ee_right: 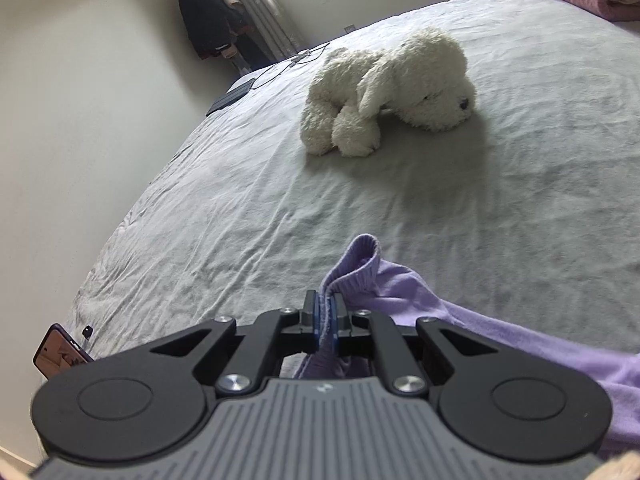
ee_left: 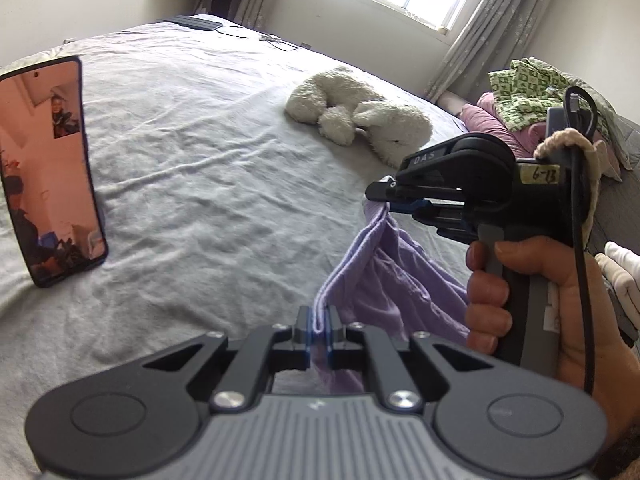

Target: Fold clothes

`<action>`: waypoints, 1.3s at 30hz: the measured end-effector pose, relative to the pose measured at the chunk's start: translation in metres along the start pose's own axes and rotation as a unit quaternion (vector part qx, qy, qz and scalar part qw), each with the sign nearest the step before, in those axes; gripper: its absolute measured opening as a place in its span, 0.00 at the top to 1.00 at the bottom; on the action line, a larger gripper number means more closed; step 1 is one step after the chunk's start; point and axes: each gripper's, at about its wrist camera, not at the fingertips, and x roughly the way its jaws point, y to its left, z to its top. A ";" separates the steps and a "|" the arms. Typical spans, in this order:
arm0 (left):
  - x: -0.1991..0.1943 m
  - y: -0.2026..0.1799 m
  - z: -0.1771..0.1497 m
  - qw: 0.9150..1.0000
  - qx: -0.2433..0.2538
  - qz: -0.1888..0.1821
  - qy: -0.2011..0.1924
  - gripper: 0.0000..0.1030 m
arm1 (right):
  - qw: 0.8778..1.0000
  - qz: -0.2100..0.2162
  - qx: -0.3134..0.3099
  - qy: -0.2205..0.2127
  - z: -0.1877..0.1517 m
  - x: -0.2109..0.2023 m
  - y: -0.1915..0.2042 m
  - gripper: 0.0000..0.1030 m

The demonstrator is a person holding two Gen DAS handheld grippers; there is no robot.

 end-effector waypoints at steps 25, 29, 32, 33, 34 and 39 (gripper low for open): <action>0.014 0.069 0.009 0.992 -0.051 0.107 0.039 0.76 | 0.996 0.017 -0.074 0.046 -0.033 0.070 0.069 0.82; 0.007 0.063 0.011 0.993 -0.051 0.107 0.029 0.58 | 0.996 0.016 -0.082 0.028 -0.026 0.046 0.065 0.57; 0.000 0.057 0.012 0.992 -0.053 0.113 0.016 0.48 | 0.996 0.013 -0.084 0.022 -0.021 0.027 0.056 0.57; -0.002 0.056 0.012 0.992 -0.056 0.115 0.011 0.42 | 0.996 0.011 -0.082 0.019 -0.020 0.020 0.052 0.57; -0.004 0.054 0.012 0.992 -0.057 0.116 0.006 0.39 | 0.997 0.008 -0.079 0.016 -0.019 0.014 0.047 0.57; -0.004 0.037 0.010 0.992 -0.046 0.114 -0.002 0.37 | 0.998 -0.010 -0.060 0.007 -0.016 -0.016 0.020 0.57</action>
